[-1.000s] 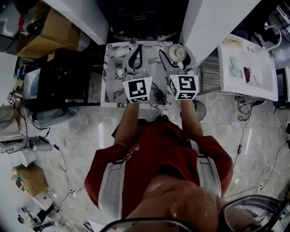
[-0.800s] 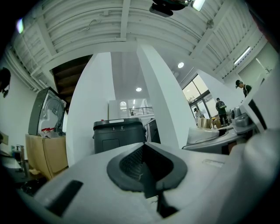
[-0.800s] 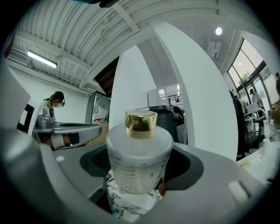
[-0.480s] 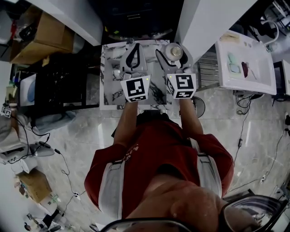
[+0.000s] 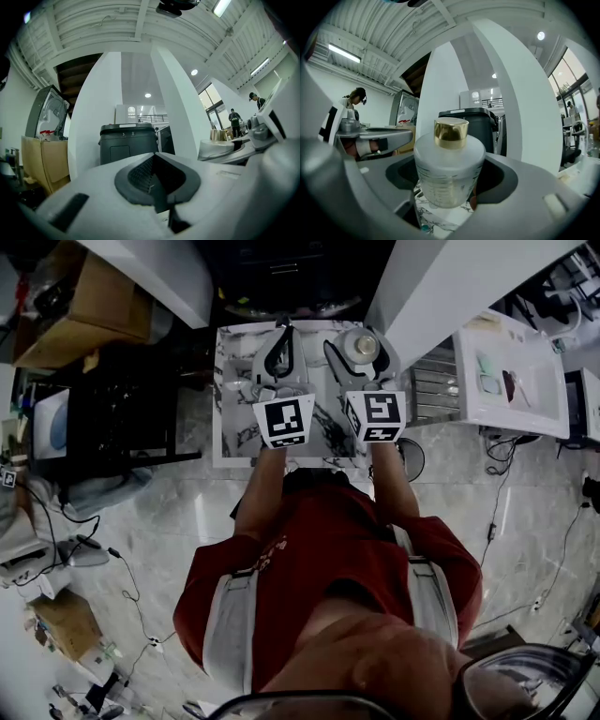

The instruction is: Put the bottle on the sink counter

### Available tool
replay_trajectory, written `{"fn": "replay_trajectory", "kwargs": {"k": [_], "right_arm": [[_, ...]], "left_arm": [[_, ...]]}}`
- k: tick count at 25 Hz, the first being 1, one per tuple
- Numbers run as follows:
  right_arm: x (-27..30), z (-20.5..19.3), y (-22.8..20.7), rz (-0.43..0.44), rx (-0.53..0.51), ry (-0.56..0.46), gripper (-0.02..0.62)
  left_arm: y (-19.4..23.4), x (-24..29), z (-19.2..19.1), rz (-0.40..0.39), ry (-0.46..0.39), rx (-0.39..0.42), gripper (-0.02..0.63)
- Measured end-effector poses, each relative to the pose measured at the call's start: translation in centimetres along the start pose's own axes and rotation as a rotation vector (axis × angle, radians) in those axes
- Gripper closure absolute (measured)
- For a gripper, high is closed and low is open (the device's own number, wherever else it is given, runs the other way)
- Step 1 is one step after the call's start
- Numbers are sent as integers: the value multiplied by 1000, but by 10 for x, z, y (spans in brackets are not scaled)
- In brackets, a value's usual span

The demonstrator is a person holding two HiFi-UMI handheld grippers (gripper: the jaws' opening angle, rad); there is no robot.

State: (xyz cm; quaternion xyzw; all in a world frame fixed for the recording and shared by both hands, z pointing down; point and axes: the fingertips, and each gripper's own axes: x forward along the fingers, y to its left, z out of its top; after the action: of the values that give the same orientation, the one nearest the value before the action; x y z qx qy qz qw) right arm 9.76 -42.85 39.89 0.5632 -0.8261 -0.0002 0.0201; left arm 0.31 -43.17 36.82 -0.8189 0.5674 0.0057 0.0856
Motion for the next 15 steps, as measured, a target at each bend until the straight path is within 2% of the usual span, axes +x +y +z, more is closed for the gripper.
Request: {"fn": "replay_trajectory", "kwargs": {"k": [15], "right_arm": [[45, -35, 30, -1, -9, 90, 253]], "left_arm": [[57, -3, -34, 37, 46, -52, 604]]}}
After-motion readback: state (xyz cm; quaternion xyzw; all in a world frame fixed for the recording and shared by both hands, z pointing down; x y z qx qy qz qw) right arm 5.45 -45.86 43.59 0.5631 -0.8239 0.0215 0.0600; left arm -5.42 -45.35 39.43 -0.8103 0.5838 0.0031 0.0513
